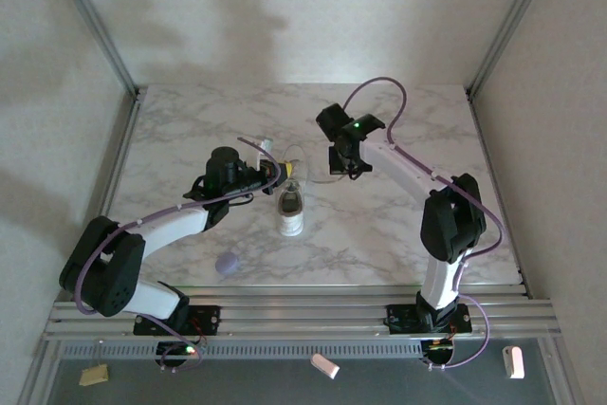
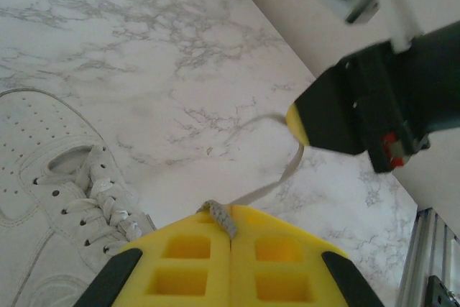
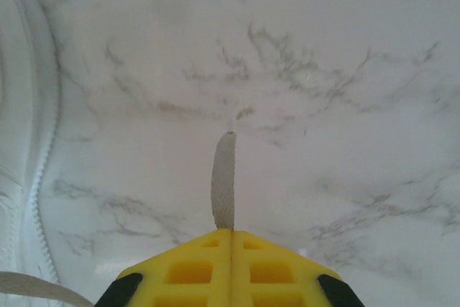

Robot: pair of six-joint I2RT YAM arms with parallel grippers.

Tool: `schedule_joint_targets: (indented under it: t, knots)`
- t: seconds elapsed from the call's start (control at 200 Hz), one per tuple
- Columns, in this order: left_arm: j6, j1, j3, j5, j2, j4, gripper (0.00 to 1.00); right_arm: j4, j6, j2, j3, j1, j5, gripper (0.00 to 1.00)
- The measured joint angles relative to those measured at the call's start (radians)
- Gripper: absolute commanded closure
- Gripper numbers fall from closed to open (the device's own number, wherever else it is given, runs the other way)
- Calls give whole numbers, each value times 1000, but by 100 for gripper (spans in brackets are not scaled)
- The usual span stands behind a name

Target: Tie the shoes

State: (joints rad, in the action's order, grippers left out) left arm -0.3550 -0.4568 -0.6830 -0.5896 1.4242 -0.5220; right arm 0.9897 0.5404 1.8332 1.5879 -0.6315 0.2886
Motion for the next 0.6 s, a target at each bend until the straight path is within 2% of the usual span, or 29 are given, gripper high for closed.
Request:
schedule_joint_targets:
  t: [0.245, 0.521, 0.601]
  knots:
    - [0, 0, 0, -5, 5, -11, 100, -7, 8, 1, -132, -39, -140, 100]
    - [-1, 0, 0, -16, 13, -23, 100, -79, 36, -37, -257, -109, -351, 100]
    - [-1, 0, 0, -17, 13, -24, 100, -103, 49, -63, -284, -113, -404, 92]
